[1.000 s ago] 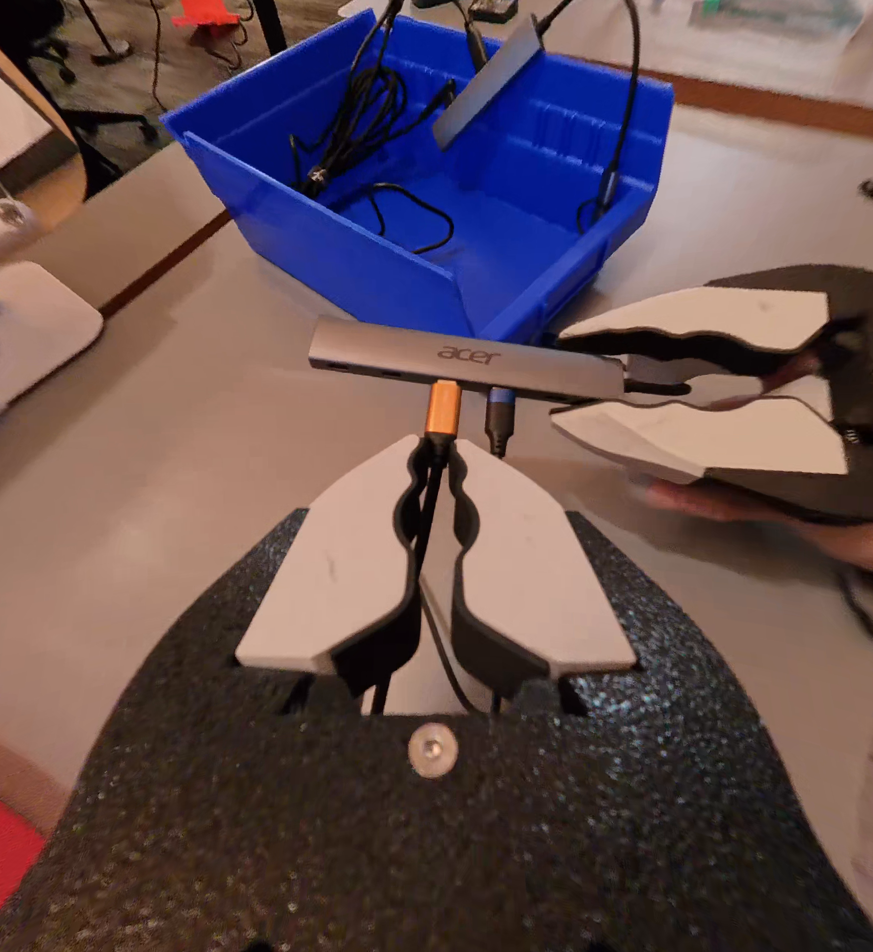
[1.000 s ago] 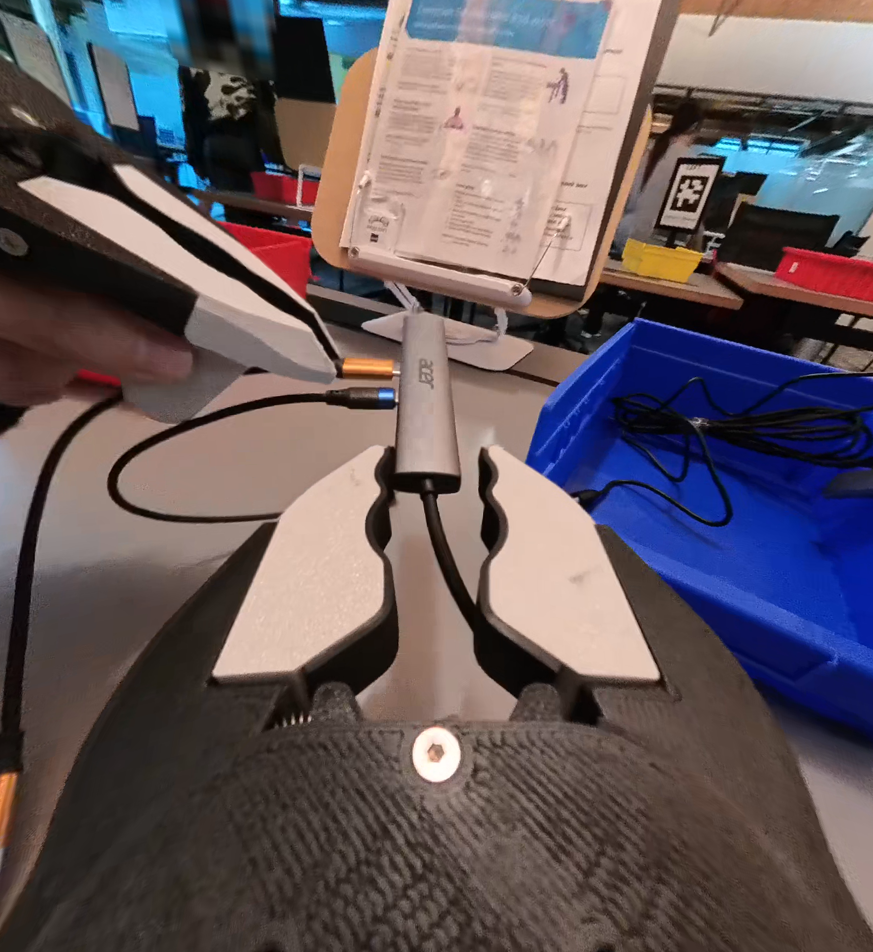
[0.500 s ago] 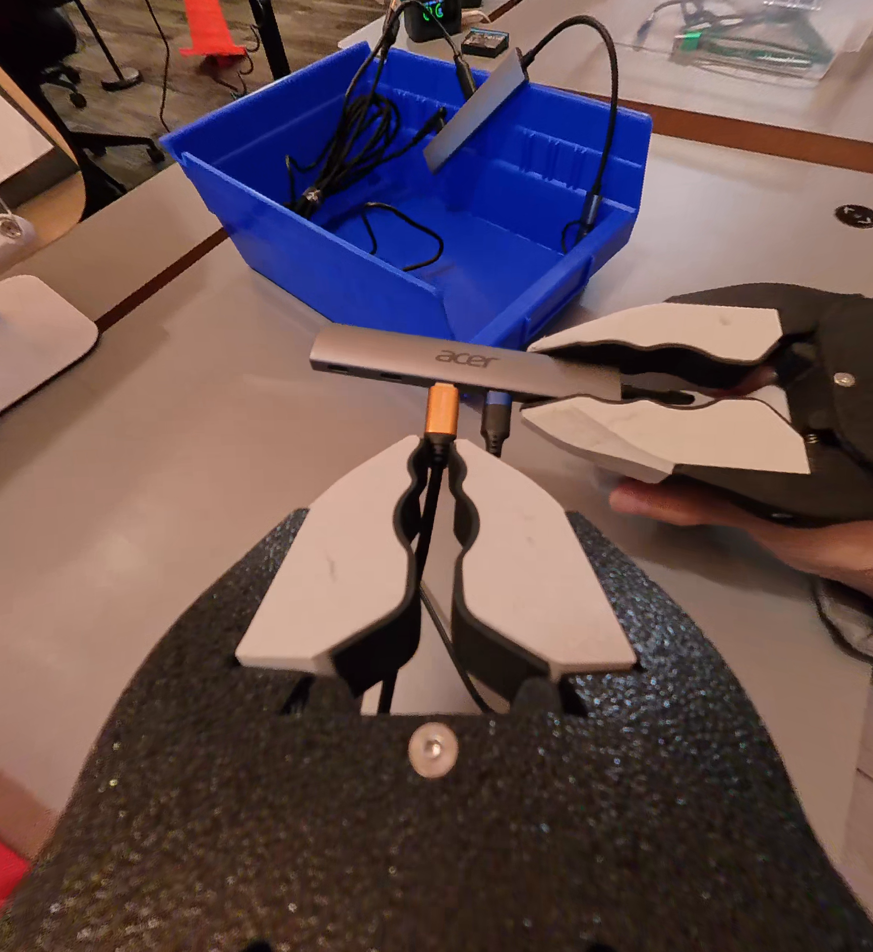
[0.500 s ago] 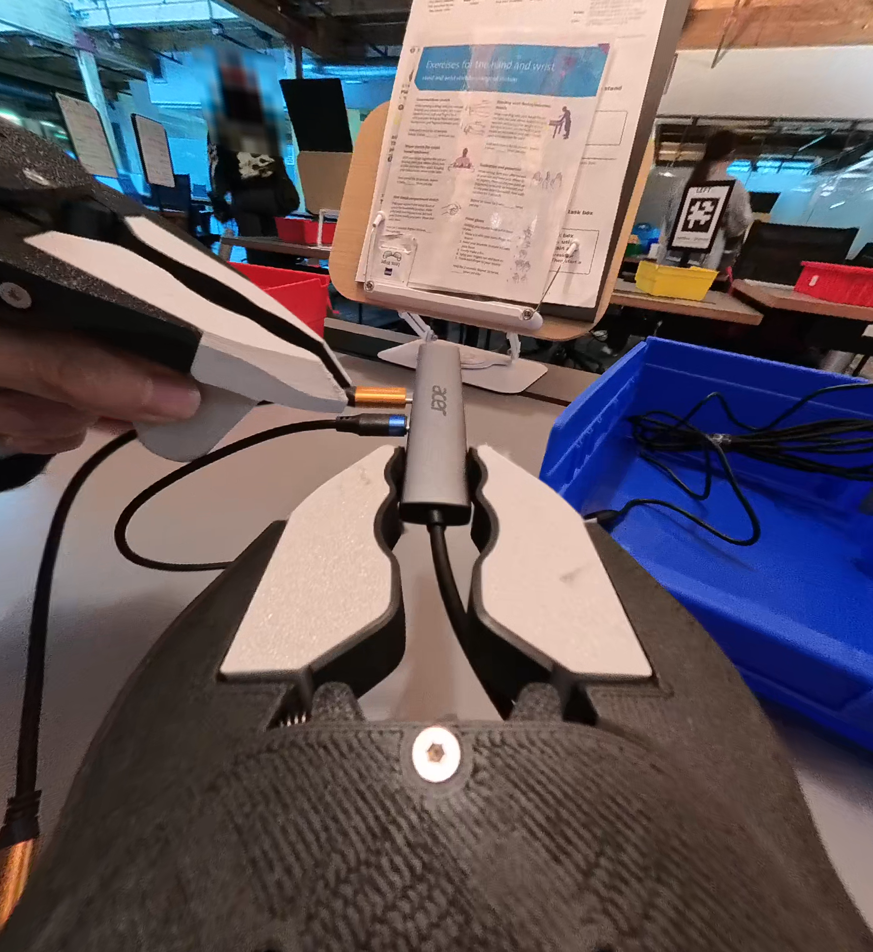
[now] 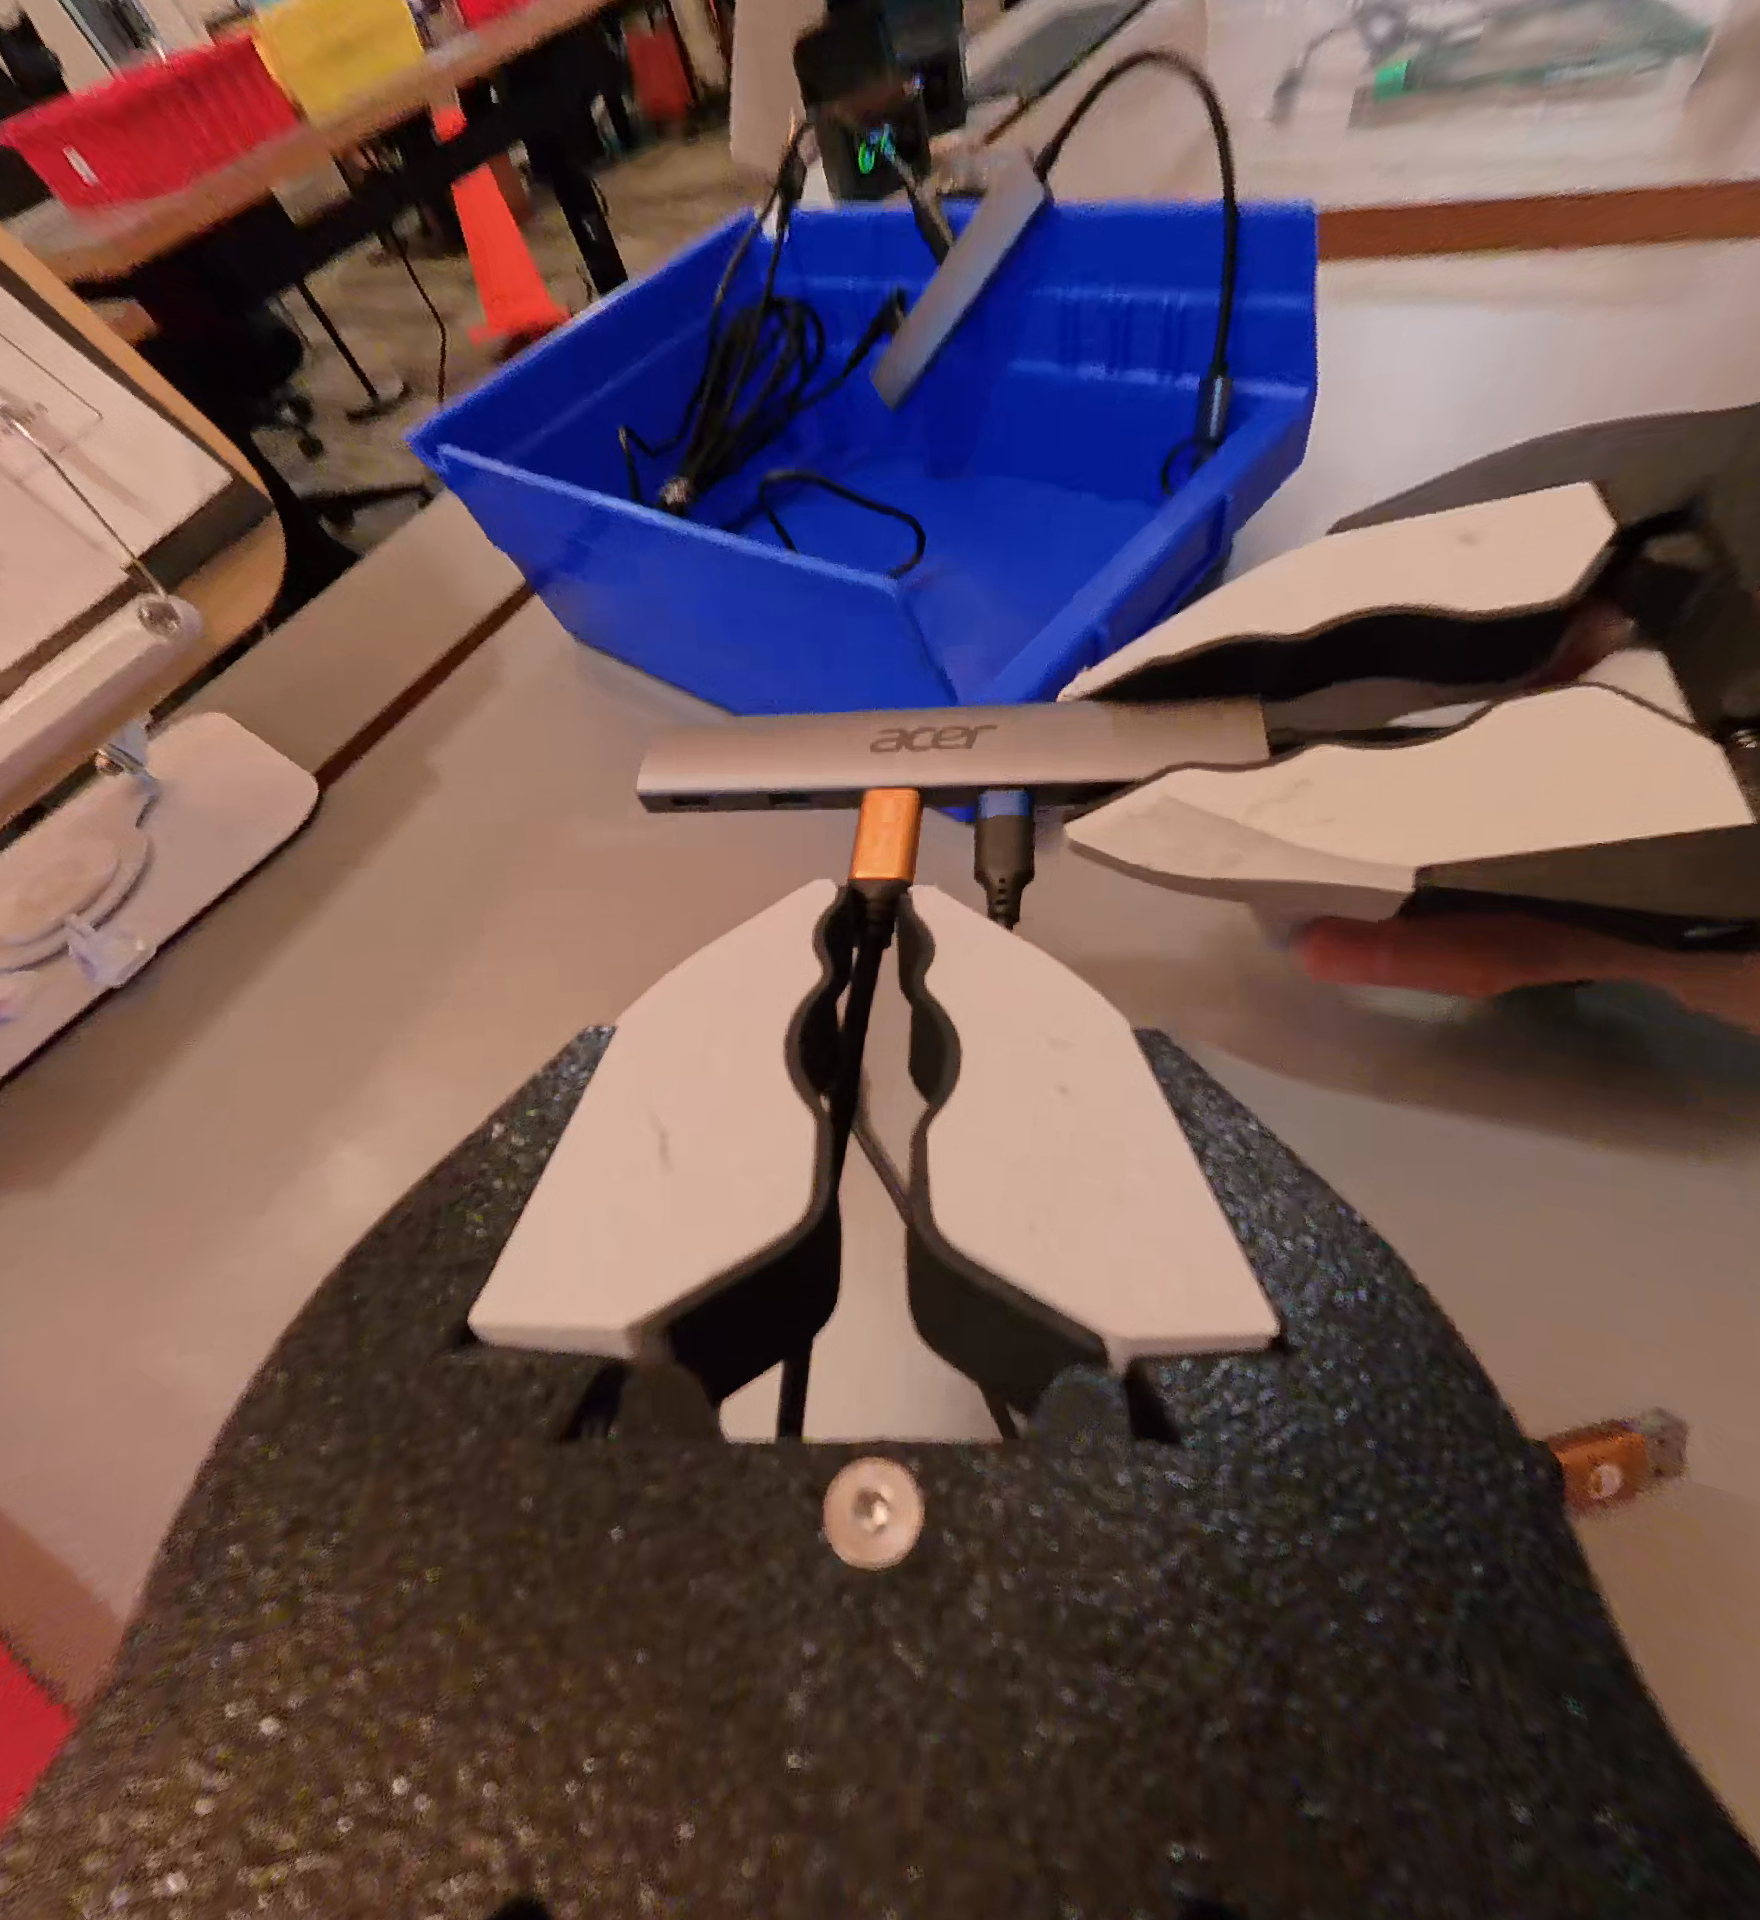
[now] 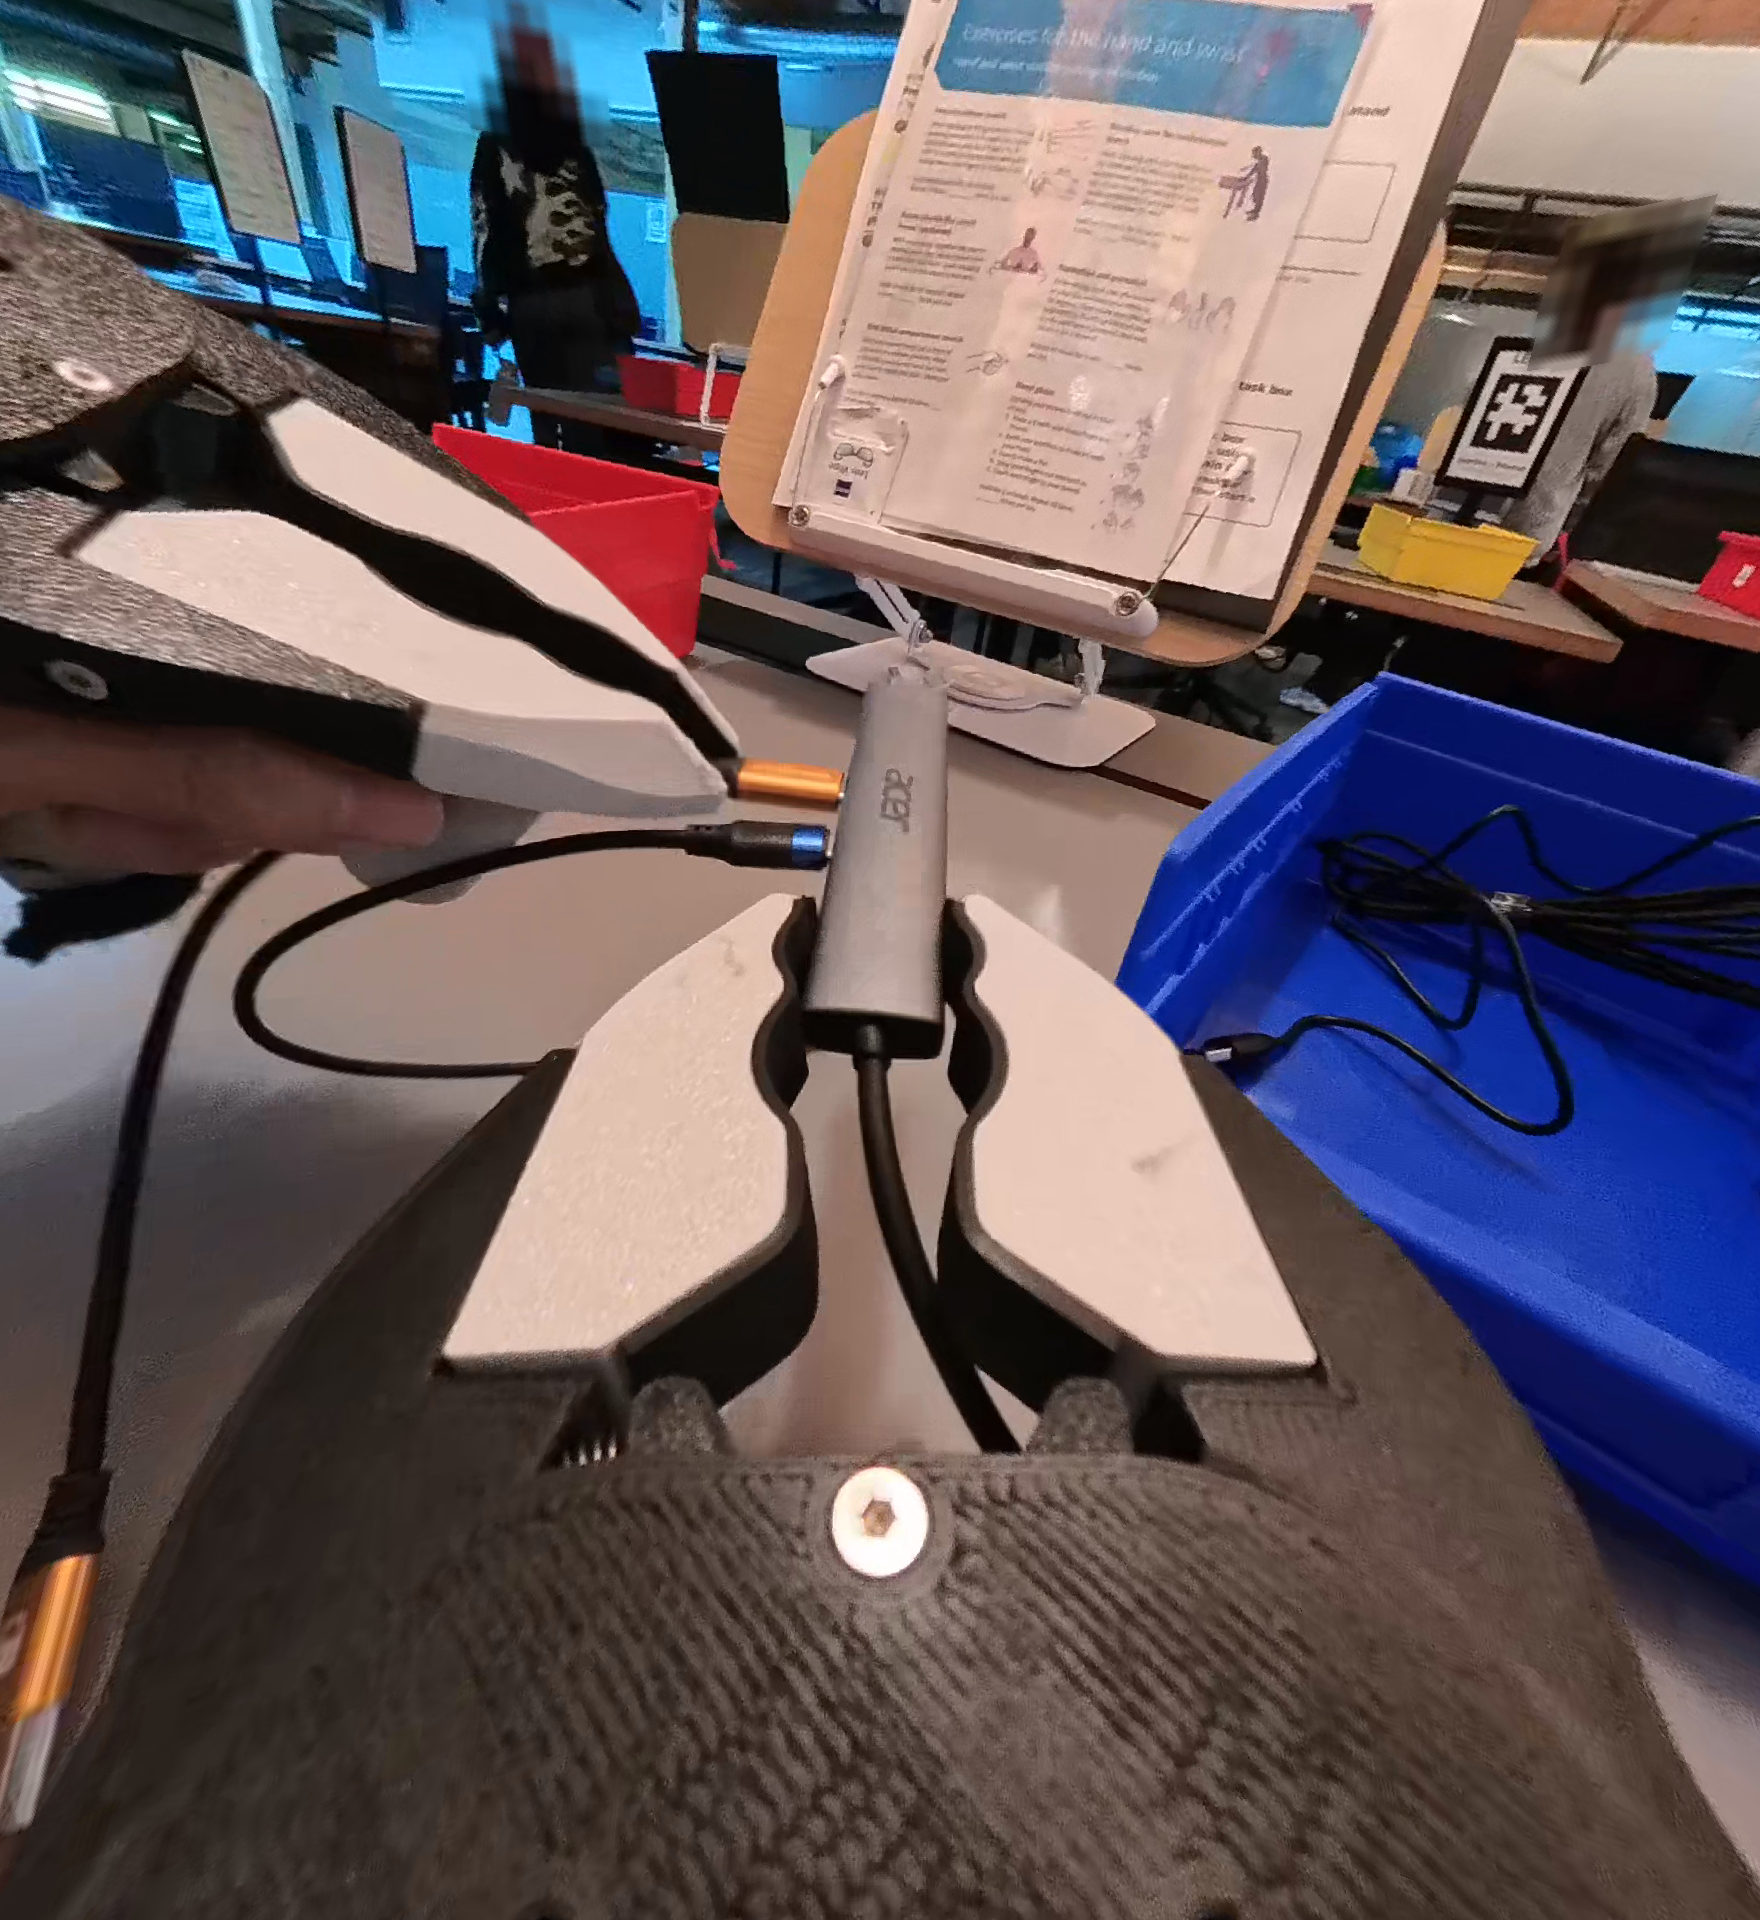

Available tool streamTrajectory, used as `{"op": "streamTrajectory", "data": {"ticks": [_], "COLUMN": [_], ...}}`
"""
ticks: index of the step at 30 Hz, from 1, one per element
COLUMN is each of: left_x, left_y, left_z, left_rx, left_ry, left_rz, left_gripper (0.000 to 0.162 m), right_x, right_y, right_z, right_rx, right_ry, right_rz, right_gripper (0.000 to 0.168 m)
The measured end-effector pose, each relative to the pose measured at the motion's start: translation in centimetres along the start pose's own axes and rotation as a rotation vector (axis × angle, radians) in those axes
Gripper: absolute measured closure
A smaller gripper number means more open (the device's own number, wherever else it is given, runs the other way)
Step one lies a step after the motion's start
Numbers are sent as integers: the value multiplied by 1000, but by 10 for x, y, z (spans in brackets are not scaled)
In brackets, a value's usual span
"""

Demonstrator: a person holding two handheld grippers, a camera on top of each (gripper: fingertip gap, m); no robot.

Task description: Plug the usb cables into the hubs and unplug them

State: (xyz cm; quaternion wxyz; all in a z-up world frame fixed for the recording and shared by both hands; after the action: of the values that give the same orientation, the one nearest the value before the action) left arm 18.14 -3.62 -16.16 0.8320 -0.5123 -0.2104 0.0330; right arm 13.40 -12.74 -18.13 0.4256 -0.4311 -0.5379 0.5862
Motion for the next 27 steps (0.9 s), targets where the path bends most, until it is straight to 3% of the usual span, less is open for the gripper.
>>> {"op": "streamTrajectory", "data": {"ticks": [2,4,7,13,21,24,27], "left_x": [2,14,42,63,48,44,39], "left_y": [-4,-5,10,60,64,63,66], "left_z": [8,22,44,56,43,43,44], "left_rx": [-52,-106,-169,-167,-199,-220,-229], "left_ry": [21,8,-31,-61,-11,0,15], "left_rz": [-2,51,156,309,293,277,242], "left_gripper": [153,131,119,118,119,119,121], "right_x": [-1,-2,-7,-55,-139,-172,-193], "right_y": [0,0,-19,-116,-244,-267,-261], "right_z": [1,7,23,64,62,49,26], "right_rx": [2,8,-17,-120,-46,77,243], "right_ry": [9,-11,-50,-6,184,289,359], "right_rz": [-9,-27,-21,23,347,485,592], "right_gripper": [144,144,144,144,144,144,144]}}
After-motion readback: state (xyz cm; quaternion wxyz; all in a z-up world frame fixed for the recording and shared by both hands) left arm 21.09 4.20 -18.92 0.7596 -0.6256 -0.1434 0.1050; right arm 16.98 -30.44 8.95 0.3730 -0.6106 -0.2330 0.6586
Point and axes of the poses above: each gripper's, where its closed fingertips meet, z back along the fingers, y out of its underside, x = y × z across the jaws, the point moved 5 cm from there along z, back along the fingers, and after that the axes turned 6 degrees about -z, right-handed, at the moved point
